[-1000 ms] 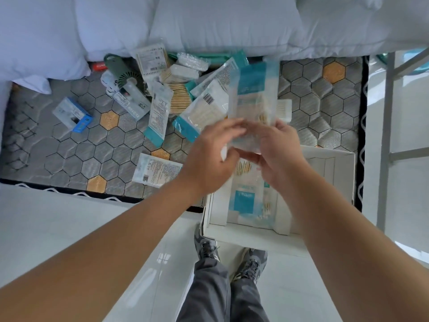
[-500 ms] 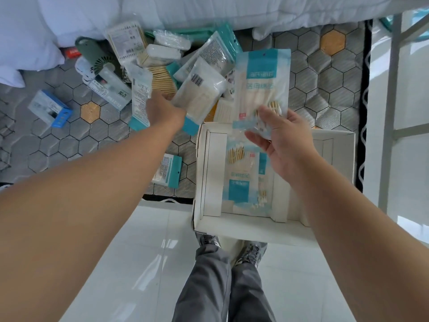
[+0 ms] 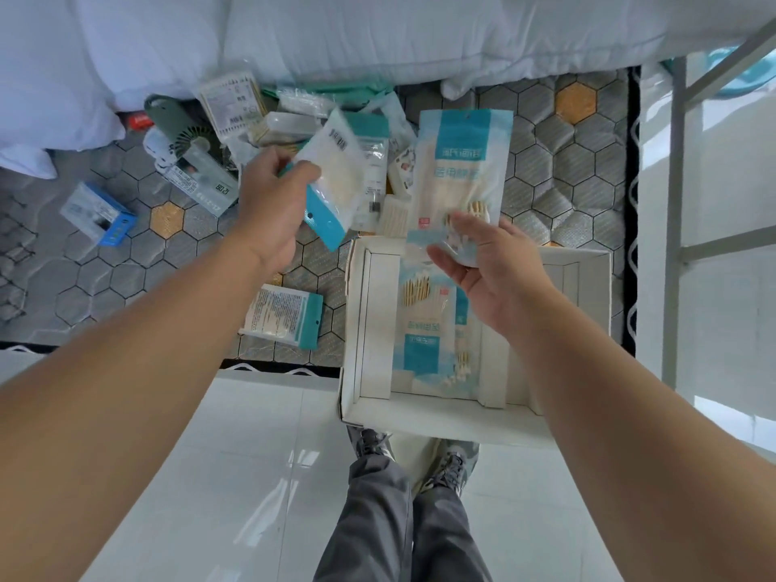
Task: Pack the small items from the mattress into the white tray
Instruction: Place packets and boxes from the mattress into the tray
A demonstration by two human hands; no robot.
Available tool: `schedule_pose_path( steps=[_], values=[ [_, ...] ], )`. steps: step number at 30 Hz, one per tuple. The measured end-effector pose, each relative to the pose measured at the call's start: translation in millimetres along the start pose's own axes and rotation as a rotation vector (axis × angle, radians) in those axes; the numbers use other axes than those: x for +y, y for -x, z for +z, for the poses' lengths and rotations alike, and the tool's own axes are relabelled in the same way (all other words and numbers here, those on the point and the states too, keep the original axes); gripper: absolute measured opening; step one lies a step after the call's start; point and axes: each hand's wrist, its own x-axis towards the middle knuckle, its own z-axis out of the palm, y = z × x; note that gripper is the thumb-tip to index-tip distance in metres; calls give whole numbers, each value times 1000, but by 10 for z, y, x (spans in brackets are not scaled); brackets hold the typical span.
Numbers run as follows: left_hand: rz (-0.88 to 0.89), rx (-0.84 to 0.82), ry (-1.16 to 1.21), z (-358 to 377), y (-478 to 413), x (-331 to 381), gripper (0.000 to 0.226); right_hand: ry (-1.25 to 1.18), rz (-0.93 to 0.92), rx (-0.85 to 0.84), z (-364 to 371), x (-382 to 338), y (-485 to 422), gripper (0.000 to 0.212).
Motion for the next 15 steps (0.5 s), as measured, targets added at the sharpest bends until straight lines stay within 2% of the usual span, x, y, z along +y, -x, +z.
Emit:
schedule_pose_path(
  steps=[2,4,7,9,12,15],
  values=[
    [86,-1,2,22,137,123,20,-51,-34,-14,-6,42,33,19],
    [132,-16,32,63,272,221,23,2,-111,-23,4,103,72,17],
    [69,-3,86,131,476,331,22,307,-330,-33,36,197,161,14],
    [-17,-31,137,172,597,371,16,621,-580,-42,42,261,240,15],
    [-102,-101,188,224,761,374,16,1024,-992,-139,-17,409,333,46],
    [-179,-185,260,280,922,385,19,1160,-1139,-139,-33,511,390,61]
  ],
)
